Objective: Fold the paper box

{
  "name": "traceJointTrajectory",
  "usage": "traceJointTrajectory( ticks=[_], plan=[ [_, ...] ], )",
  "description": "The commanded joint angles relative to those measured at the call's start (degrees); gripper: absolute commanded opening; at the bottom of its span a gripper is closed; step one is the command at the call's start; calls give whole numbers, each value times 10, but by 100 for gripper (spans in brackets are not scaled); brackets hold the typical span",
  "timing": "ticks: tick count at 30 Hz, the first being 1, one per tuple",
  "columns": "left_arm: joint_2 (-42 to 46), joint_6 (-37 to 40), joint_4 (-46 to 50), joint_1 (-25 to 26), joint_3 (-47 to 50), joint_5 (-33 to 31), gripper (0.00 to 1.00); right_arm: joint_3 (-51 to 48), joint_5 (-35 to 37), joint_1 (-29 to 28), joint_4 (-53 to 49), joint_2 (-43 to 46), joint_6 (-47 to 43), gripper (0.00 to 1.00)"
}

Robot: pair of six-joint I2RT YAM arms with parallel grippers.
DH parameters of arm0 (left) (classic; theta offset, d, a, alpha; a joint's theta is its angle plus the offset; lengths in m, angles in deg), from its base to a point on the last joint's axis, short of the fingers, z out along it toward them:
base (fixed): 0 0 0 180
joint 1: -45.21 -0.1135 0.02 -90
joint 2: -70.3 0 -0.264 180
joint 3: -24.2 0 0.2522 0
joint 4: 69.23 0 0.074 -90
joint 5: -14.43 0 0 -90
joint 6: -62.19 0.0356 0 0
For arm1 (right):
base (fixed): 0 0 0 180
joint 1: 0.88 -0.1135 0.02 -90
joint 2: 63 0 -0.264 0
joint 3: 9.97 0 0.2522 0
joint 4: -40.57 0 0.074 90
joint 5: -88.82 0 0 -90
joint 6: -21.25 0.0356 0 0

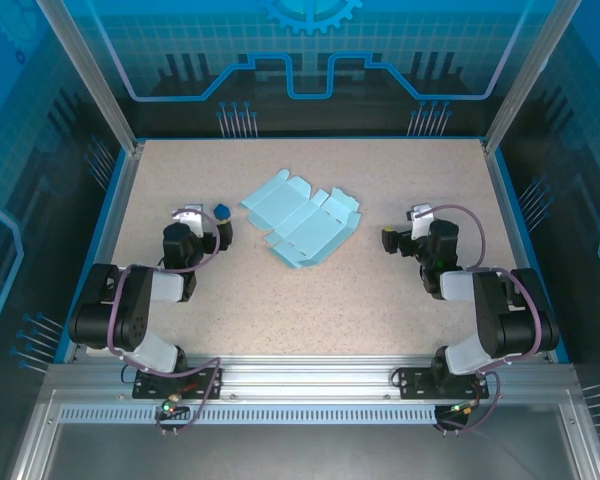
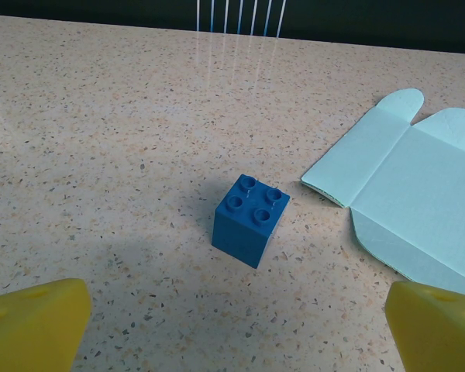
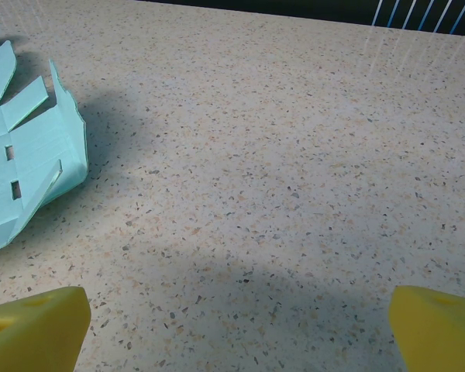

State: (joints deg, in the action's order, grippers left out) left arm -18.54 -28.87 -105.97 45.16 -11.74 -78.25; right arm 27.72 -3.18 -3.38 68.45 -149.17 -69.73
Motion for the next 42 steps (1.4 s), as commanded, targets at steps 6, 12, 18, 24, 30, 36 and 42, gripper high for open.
traceJointTrajectory(
  ticks=[6, 12, 18, 24, 30, 36, 42],
  plan=[
    [1, 11, -15, -4, 0, 12, 99, 9, -5, 6, 15, -1, -3, 100],
    [1, 11, -15, -4, -1, 12, 99, 9, -5, 6, 15, -1, -2, 100],
    [10, 8, -7, -4, 0, -1, 99, 9, 1, 4, 16, -1, -1, 100],
    [119, -29, 203, -5, -61, -68, 99, 75, 72, 2, -170, 94, 32, 100],
    [161, -165, 463, -5, -186, -28, 99, 121, 68, 5, -330, 219, 143, 100],
    [178, -271, 487, 40, -214, 108, 99, 197, 134, -159, -505, 194, 252, 98],
    [196, -276, 503, 142, -220, 78, 99, 256, 137, -261, -547, 71, 359, 96]
  ],
)
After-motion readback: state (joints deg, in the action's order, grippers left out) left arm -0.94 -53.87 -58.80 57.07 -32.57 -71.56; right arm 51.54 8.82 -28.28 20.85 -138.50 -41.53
